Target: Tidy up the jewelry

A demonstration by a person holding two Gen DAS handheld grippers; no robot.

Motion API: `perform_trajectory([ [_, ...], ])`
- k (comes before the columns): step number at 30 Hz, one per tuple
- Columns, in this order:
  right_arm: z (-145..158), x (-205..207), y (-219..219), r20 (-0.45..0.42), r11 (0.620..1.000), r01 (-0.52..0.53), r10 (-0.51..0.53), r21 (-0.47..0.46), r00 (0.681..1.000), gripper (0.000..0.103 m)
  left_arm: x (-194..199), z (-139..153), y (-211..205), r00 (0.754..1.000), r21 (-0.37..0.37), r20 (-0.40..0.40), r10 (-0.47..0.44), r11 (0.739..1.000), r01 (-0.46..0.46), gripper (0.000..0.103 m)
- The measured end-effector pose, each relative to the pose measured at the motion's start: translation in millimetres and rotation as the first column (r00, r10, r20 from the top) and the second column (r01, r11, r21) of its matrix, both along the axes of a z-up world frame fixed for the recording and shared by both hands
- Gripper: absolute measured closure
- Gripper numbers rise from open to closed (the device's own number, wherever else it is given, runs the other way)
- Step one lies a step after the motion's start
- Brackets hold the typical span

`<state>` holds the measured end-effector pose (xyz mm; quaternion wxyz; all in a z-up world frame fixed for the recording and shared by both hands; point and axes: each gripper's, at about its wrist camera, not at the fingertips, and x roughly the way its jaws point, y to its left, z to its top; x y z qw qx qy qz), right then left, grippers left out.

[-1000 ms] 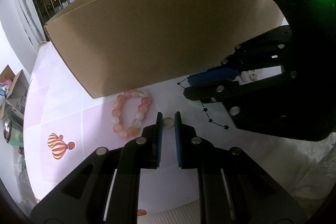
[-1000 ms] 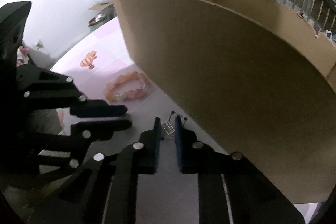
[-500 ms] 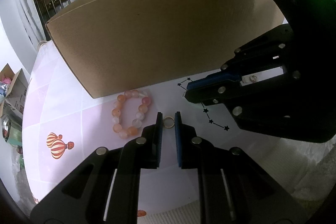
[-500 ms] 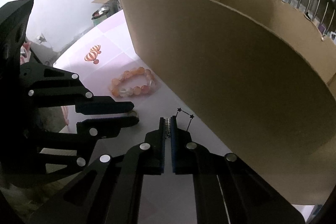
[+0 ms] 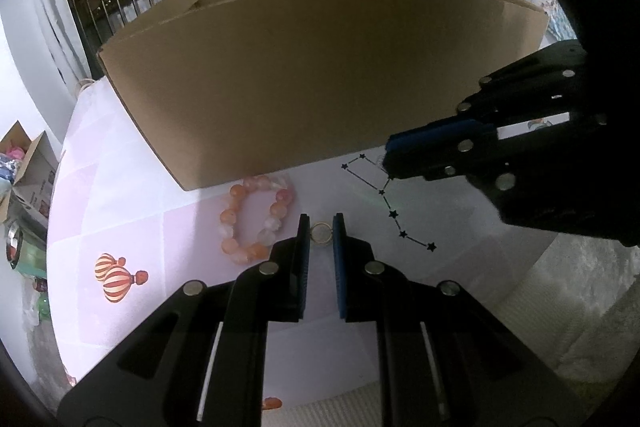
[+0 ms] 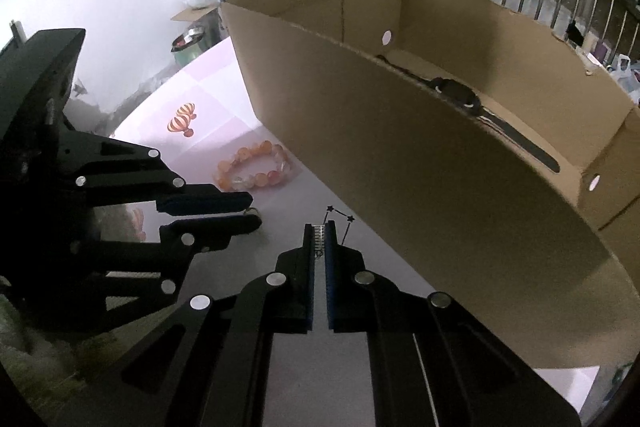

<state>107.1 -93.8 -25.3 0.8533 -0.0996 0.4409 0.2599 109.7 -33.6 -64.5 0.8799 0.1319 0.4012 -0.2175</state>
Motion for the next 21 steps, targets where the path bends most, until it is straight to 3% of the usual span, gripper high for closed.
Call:
perform_trajectory([
  [8,26.7,-15.0,-9.5,0.049,0.998,0.020,-0.023,0.055,0.999,0.098,-10.2,23.5,2.0,0.998,-0.018,0.058,0.001,1.000,0.000,0.093],
  [10,37.6,-19.7,-12.8,0.074,0.997,0.021,-0.026,0.080,0.997,0.098,-13.9,37.0,4.4,0.996,-0.033,0.087,0.000,0.999,0.003,0.103],
  [18,98.0,-25.1,-36.1,0.222,0.978,0.025,-0.071,0.205,0.972,0.098,-12.3,109.0,4.3,0.972,-0.098,0.234,-0.037,0.993,0.062,0.103],
  [21,109.0,-23.0,-45.3,0.244,0.972,0.034,-0.093,0.233,0.965,0.098,-5.7,117.1,9.3,0.969,-0.099,0.245,-0.022,0.994,0.047,0.103],
])
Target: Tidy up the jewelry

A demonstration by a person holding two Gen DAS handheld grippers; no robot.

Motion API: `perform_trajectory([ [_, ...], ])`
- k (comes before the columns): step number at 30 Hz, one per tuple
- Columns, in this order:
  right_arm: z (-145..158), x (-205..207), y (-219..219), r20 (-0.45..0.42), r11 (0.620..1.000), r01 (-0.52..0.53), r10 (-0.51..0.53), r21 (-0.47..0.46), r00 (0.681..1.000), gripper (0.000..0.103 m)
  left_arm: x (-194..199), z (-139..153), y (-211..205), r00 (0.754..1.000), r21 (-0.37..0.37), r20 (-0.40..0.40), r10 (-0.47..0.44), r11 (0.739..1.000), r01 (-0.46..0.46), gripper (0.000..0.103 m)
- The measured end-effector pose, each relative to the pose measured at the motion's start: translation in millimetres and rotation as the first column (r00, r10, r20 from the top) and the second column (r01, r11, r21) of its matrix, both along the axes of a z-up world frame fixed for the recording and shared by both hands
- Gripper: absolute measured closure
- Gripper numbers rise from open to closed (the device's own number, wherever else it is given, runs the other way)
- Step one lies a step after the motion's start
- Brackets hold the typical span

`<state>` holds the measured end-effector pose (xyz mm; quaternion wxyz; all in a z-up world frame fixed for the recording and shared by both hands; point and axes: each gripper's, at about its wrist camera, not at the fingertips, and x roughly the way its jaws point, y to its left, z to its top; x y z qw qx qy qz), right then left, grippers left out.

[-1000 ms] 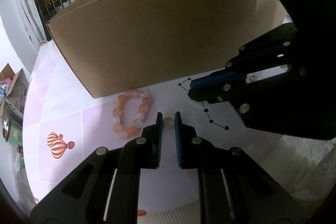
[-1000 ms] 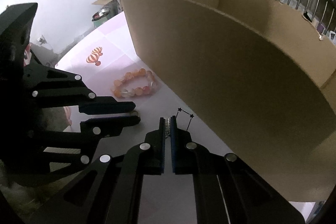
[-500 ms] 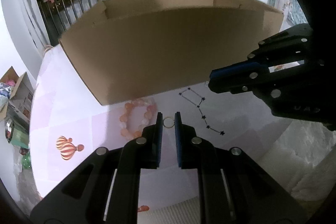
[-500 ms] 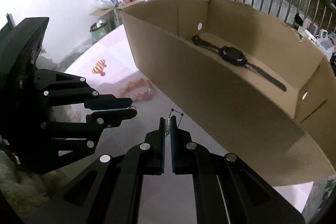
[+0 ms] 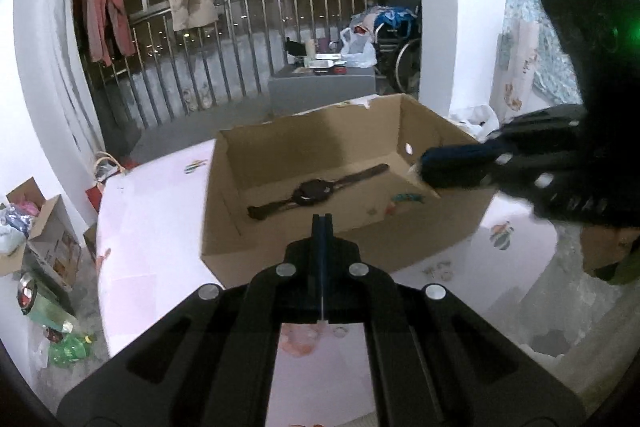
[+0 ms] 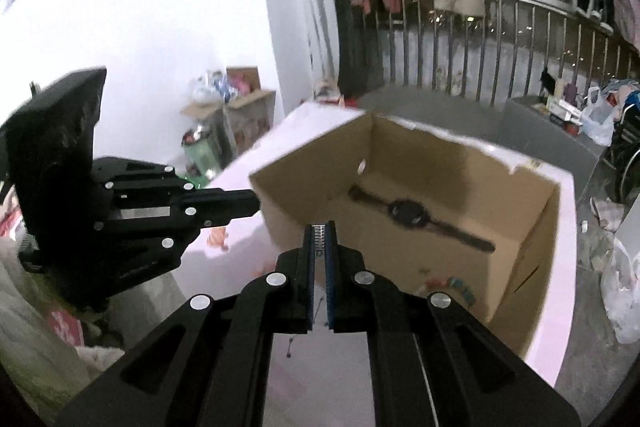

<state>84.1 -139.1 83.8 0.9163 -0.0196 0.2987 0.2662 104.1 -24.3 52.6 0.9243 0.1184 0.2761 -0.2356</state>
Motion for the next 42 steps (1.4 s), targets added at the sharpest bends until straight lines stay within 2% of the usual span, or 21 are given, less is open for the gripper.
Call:
perform_trajectory([
  [3,-5.9,0.3,-3.5,-0.027,1.000,-0.003,0.003,0.020,1.000,0.098,2.8,-11.1,5.2,0.997,-0.026,-0.070,0.019,0.999,-0.021,0.103],
  [5,-21.8,1.7,-1.4,-0.075,1.000,-0.005,0.006,0.012,0.997,0.098,0.4,-27.7,8.2,0.990,-0.050,-0.143,0.017,0.998,-0.025,0.102],
  [6,-26.0,0.7,-0.6,-0.093,1.000,-0.007,0.008,0.016,0.996,0.098,-0.3,-34.0,8.1,0.986,-0.049,-0.167,0.016,0.998,-0.024,0.100],
  [8,-41.5,3.0,1.5,-0.154,0.999,-0.015,0.019,0.031,0.988,0.098,-2.4,-51.0,3.9,0.976,-0.041,-0.216,0.013,0.999,-0.022,0.086],
  [9,-47.1,2.2,3.5,-0.171,0.999,-0.015,0.020,0.030,0.985,0.098,-2.9,-63.6,-2.0,0.969,-0.020,-0.246,0.016,1.000,-0.022,0.081],
  [12,-68.1,4.4,6.9,-0.227,1.000,-0.013,0.016,0.017,0.974,0.098,-3.7,-90.4,-12.5,0.960,0.058,-0.279,0.040,0.998,-0.024,0.079],
  [15,-77.1,5.4,8.0,-0.254,1.000,-0.010,0.015,0.020,0.967,0.098,-0.6,-110.8,-21.3,0.957,0.138,-0.277,0.083,0.989,-0.046,0.078],
  [19,-82.9,8.1,9.0,-0.264,1.000,-0.007,0.011,0.016,0.964,0.098,4.8,-120.6,-21.1,0.956,0.158,-0.275,0.106,0.985,-0.064,0.078],
  [23,-84.9,10.6,10.5,-0.267,1.000,-0.011,0.014,0.011,0.964,0.098,13.6,-122.7,-13.4,0.954,0.129,-0.272,0.126,0.987,-0.094,0.079],
  [25,-85.7,11.4,10.3,-0.268,1.000,-0.011,0.014,0.012,0.963,0.098,15.2,-122.9,-11.5,0.953,0.114,-0.278,0.123,0.989,-0.094,0.084],
  [26,-86.4,11.7,9.7,-0.269,1.000,-0.010,0.014,0.013,0.963,0.098,14.8,-123.3,-11.8,0.953,0.110,-0.280,0.113,0.990,-0.085,0.091],
  [27,-86.6,11.4,9.2,-0.270,1.000,-0.010,0.013,0.013,0.963,0.098,14.0,-122.9,-13.5,0.955,0.118,-0.274,0.110,0.990,-0.080,0.092],
  [30,-85.6,11.7,8.0,-0.270,1.000,-0.005,0.009,0.016,0.963,0.098,11.2,-123.5,-18.1,0.964,0.144,-0.246,0.101,0.987,-0.067,0.092],
  [37,-79.2,11.6,7.3,-0.254,1.000,-0.007,0.010,0.016,0.967,0.098,8.9,-117.7,-15.3,0.960,0.113,-0.256,0.112,0.990,-0.086,0.093],
  [42,-67.0,6.7,5.1,-0.228,1.000,-0.007,0.013,0.026,0.974,0.098,4.2,-95.0,-8.5,0.969,0.087,-0.224,0.104,0.992,-0.087,0.093],
])
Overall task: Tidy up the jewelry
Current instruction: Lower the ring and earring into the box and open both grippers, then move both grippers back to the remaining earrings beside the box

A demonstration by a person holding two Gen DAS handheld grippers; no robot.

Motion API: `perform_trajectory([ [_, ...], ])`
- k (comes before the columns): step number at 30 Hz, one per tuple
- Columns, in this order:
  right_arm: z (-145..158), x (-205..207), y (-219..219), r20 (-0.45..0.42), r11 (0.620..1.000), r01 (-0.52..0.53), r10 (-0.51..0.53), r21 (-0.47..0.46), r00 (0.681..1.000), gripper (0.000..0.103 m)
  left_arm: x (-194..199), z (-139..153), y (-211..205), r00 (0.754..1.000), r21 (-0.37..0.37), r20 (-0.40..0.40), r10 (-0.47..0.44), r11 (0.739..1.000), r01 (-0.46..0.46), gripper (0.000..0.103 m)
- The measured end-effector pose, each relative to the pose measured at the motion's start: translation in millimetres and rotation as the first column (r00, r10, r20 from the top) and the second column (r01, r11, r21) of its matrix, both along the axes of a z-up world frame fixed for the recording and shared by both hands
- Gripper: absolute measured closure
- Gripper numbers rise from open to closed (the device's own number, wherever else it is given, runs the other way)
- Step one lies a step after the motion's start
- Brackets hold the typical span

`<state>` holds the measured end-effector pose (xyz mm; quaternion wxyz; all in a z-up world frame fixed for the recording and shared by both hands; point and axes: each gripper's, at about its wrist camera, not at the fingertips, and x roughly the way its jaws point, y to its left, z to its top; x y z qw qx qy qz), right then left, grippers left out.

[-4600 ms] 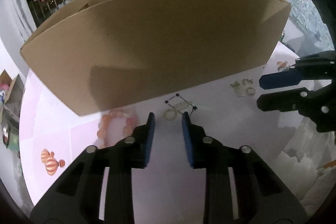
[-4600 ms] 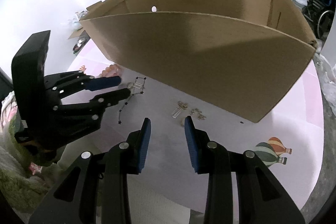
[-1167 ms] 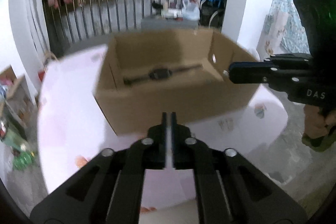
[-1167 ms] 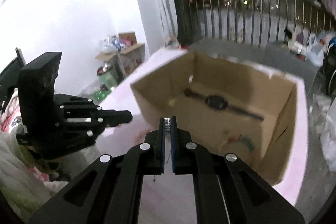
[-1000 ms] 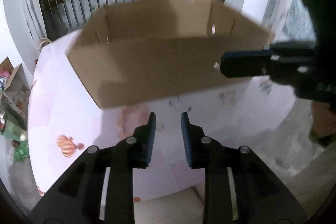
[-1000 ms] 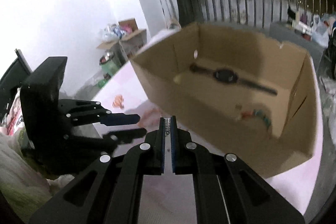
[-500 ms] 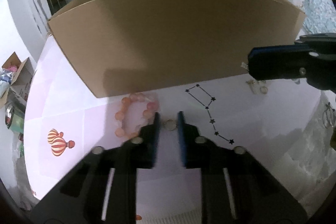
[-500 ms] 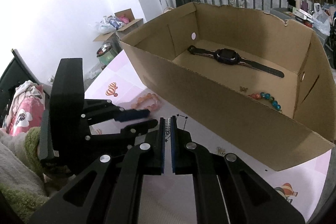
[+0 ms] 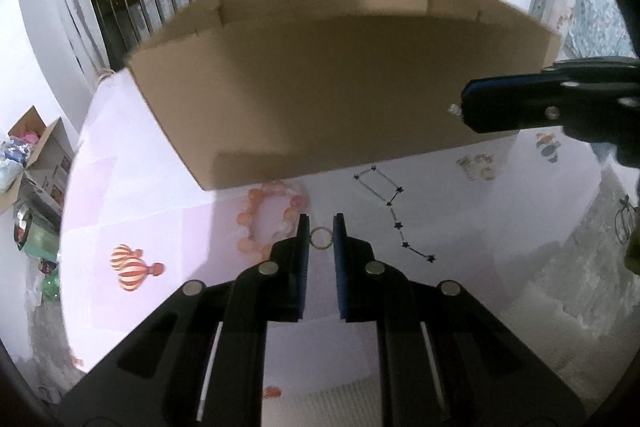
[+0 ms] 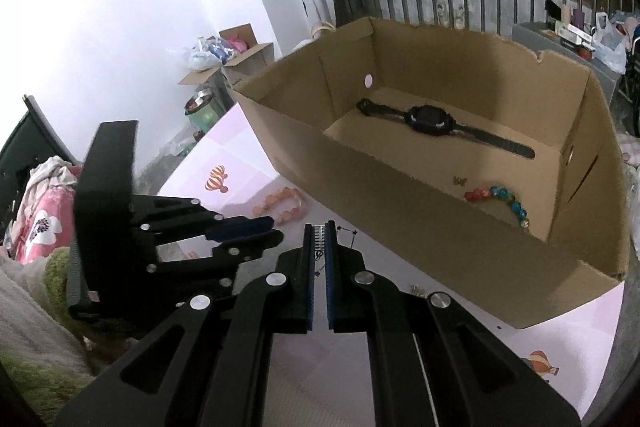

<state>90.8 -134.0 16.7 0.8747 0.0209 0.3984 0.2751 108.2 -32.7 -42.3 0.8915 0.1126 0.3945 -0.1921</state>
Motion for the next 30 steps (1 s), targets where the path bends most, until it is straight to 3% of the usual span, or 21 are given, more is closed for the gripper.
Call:
perform_trajectory([
  [6,34.4,0.4,-8.4,0.097,0.999,0.020,-0.023,0.033,0.995,0.098,-15.9,63.5,13.9,0.991,-0.099,0.135,-0.014,0.995,0.028,0.093],
  [11,51.4,19.4,-15.8,0.153,0.997,0.075,-0.078,0.025,0.985,0.098,13.4,110.6,15.0,0.968,-0.178,0.251,-0.011,0.982,0.058,0.092],
  [13,50.8,33.5,-17.6,0.143,0.994,0.105,-0.105,0.012,0.984,0.098,30.4,110.2,11.6,0.966,-0.163,0.260,-0.009,0.985,0.054,0.092],
  [17,40.1,63.7,-17.5,0.086,0.987,0.158,-0.156,-0.021,0.984,0.098,72.0,95.6,-7.7,0.979,-0.155,0.204,-0.012,0.987,0.045,0.092],
  [23,24.7,90.6,-22.8,0.027,0.977,0.211,-0.210,-0.022,0.977,0.096,105.9,76.0,-24.2,0.983,-0.104,0.181,0.008,0.995,0.011,0.091],
  [26,25.4,89.3,-27.8,0.031,0.974,0.228,-0.228,-0.010,0.973,0.089,106.6,74.1,-21.2,0.982,-0.109,0.189,0.022,0.994,-0.002,0.073],
  [30,36.0,75.0,-41.4,0.076,0.968,0.250,-0.249,-0.001,0.965,0.081,97.0,76.4,-14.8,0.976,-0.118,0.215,0.043,0.993,-0.017,0.058],
])
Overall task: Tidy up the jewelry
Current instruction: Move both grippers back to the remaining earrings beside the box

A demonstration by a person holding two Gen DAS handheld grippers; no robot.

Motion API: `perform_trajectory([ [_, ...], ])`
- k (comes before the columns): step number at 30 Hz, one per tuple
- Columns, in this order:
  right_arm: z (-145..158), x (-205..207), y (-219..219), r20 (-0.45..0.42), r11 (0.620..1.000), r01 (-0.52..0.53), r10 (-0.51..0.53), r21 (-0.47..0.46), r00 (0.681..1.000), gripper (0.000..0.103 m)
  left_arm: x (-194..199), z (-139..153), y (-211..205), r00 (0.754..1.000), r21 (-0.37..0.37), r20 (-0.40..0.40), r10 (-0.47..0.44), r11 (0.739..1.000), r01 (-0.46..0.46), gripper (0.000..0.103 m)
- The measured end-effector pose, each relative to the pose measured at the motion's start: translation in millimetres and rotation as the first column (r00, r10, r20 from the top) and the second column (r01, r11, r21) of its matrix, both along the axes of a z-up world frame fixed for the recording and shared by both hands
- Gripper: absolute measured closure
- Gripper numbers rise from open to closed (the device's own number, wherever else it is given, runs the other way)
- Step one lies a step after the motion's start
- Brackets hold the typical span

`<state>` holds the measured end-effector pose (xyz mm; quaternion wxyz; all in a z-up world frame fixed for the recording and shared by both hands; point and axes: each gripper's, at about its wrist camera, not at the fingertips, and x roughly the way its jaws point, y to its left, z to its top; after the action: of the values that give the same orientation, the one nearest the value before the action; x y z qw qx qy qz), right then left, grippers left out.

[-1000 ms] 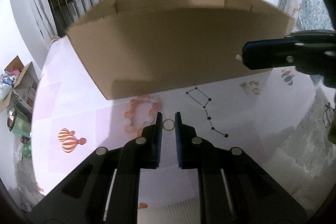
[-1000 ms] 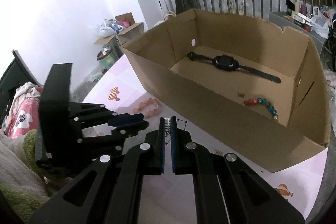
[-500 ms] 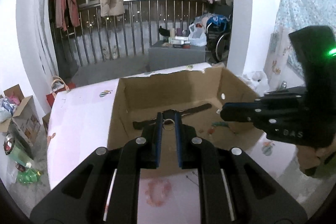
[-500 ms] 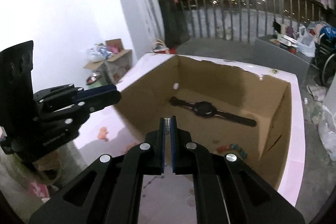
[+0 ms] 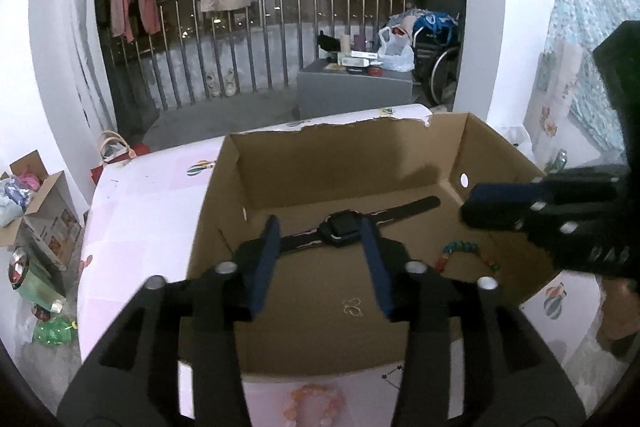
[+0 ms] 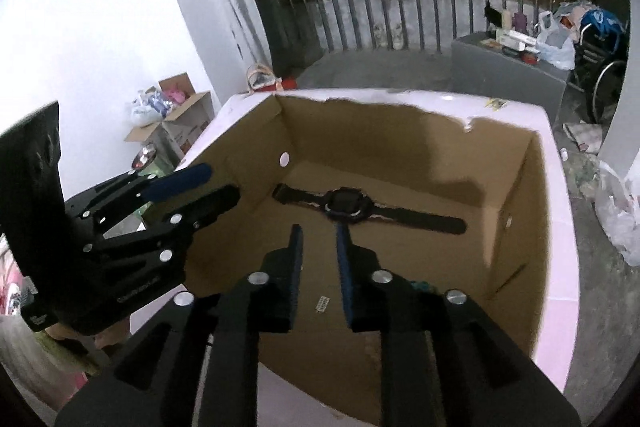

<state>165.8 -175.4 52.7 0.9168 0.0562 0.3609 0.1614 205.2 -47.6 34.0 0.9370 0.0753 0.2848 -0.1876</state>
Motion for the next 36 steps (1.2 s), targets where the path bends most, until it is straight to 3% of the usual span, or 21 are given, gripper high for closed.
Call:
perform_trajectory([
  [8,15.9,-58.7,-32.3,0.059,0.999,-0.032,0.031,0.021,0.998,0.072,-45.9,5.6,10.8,1.000,0.007,0.023,0.000,1.000,0.000,0.046],
  [12,12.0,-87.9,-37.9,0.025,0.998,-0.062,0.062,0.005,0.998,0.070,-82.0,6.5,13.4,0.998,0.015,0.027,-0.048,0.999,0.048,0.042],
  [20,-54.0,-103.3,-32.9,-0.183,0.998,-0.054,0.047,-0.036,0.982,0.070,-113.6,-24.7,-3.6,0.987,0.016,-0.079,-0.139,0.990,0.141,0.042],
  [25,-83.0,-95.6,-29.5,-0.220,0.998,-0.055,0.052,-0.010,0.974,0.073,-109.2,-56.3,-26.0,0.975,0.046,-0.136,-0.178,0.982,0.185,0.042],
  [30,-95.5,-83.9,-16.2,-0.193,0.994,-0.097,0.084,-0.058,0.978,0.075,-104.1,-79.5,-41.9,0.955,0.034,-0.200,-0.221,0.972,0.232,0.060],
  [36,-102.2,-74.7,-1.4,-0.177,0.981,-0.147,0.124,-0.127,0.976,0.076,-100.5,-91.4,-47.8,0.942,0.028,-0.245,-0.231,0.969,0.245,0.071],
])
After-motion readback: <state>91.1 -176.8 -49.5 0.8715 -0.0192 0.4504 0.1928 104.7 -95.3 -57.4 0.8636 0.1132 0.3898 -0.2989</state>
